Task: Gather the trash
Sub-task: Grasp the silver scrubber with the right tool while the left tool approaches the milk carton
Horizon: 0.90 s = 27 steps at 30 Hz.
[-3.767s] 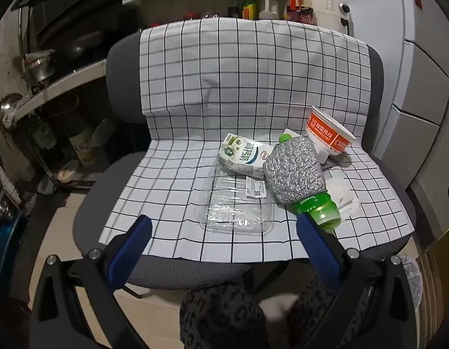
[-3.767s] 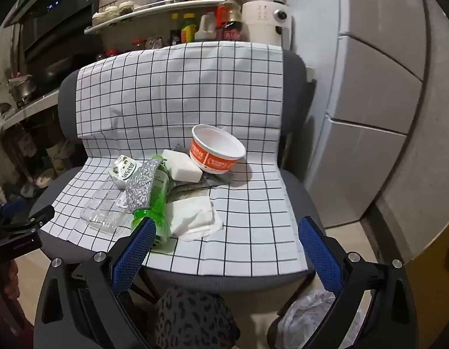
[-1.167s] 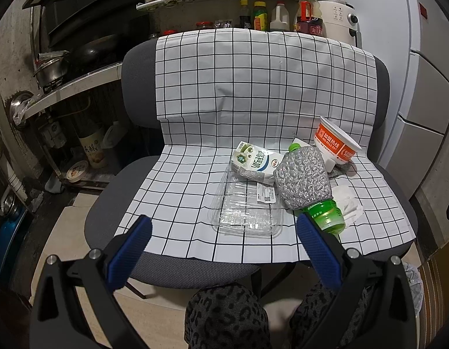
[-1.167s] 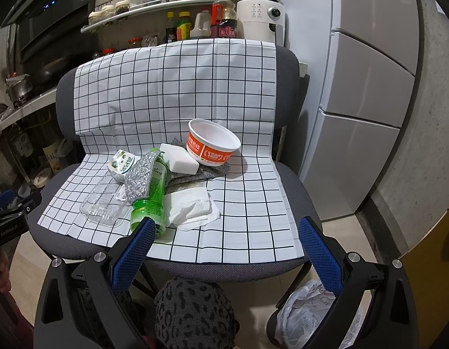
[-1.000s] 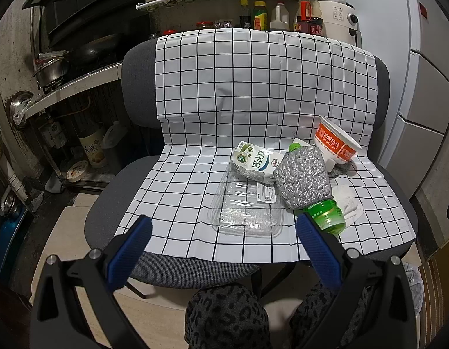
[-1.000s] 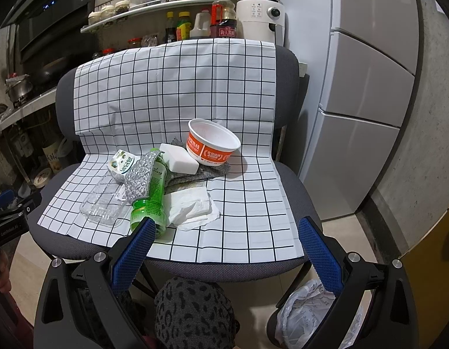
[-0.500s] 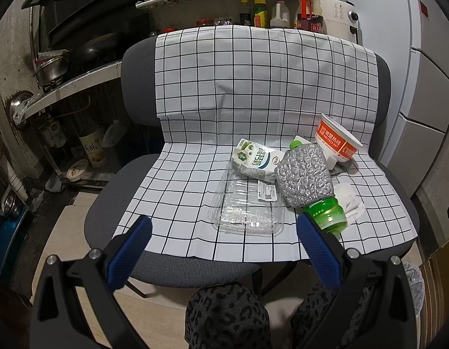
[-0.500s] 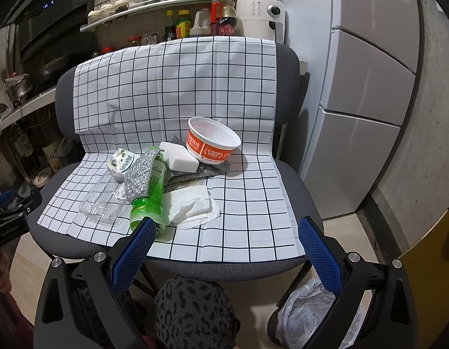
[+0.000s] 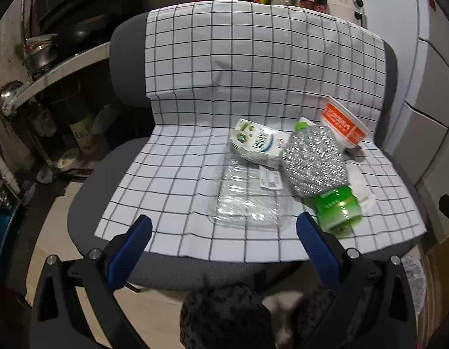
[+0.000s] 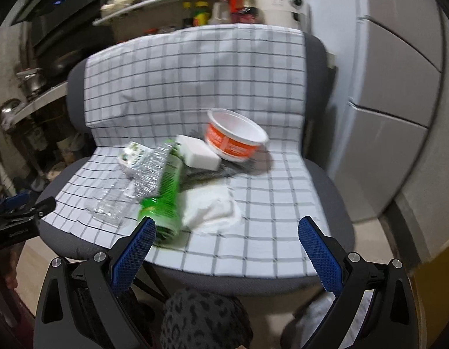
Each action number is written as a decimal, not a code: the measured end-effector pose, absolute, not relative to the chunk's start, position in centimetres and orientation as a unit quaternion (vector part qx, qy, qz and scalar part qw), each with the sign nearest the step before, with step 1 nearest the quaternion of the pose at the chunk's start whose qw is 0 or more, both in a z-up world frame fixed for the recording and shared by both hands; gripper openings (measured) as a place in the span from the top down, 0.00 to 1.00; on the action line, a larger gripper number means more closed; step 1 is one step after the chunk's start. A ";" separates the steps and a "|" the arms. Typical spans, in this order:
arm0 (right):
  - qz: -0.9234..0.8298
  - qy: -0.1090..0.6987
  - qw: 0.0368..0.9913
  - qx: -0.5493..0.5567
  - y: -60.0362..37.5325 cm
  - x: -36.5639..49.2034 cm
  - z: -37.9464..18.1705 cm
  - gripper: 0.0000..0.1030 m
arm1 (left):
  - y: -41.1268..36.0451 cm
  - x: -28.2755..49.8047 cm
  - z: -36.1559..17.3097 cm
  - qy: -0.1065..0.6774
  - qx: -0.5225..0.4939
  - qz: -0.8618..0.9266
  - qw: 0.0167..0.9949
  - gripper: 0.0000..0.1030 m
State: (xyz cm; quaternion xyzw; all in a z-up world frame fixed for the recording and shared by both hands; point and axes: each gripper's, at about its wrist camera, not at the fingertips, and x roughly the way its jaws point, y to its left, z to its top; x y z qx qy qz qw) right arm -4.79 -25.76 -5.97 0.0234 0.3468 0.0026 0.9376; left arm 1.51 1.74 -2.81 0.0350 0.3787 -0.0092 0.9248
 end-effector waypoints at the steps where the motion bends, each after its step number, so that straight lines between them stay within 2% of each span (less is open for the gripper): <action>1: 0.006 0.344 0.939 0.021 -25.5 -4.3 -6.1 0.06 | 1.8 1.7 -3.0 0.375 0.039 0.001 0.926 0.06; 5: 0.031 0.329 0.943 0.035 -24.5 -2.2 -6.6 0.06 | 2.1 3.2 -4.0 0.380 0.057 0.026 0.923 0.06; 14: 0.105 0.359 0.927 0.028 -20.8 3.4 -8.5 0.07 | 4.5 6.1 -5.6 0.418 -0.009 0.006 0.909 0.06; 20: 0.121 0.365 0.923 0.017 -18.8 7.0 -10.0 0.11 | 4.5 7.8 -6.9 0.429 0.024 0.013 0.903 0.06; 22: 0.124 0.367 0.922 0.012 -18.4 7.8 -10.5 0.18 | 4.6 8.3 -7.2 0.428 0.027 0.014 0.903 0.06; 23: 0.122 0.372 0.920 0.009 -18.3 8.3 -10.8 0.36 | 4.7 8.5 -7.4 0.428 0.025 0.011 0.903 0.06; 27: 0.124 0.392 0.912 0.017 -18.2 10.1 -12.2 0.38 | 5.4 9.2 -7.9 0.435 0.009 0.003 0.901 0.06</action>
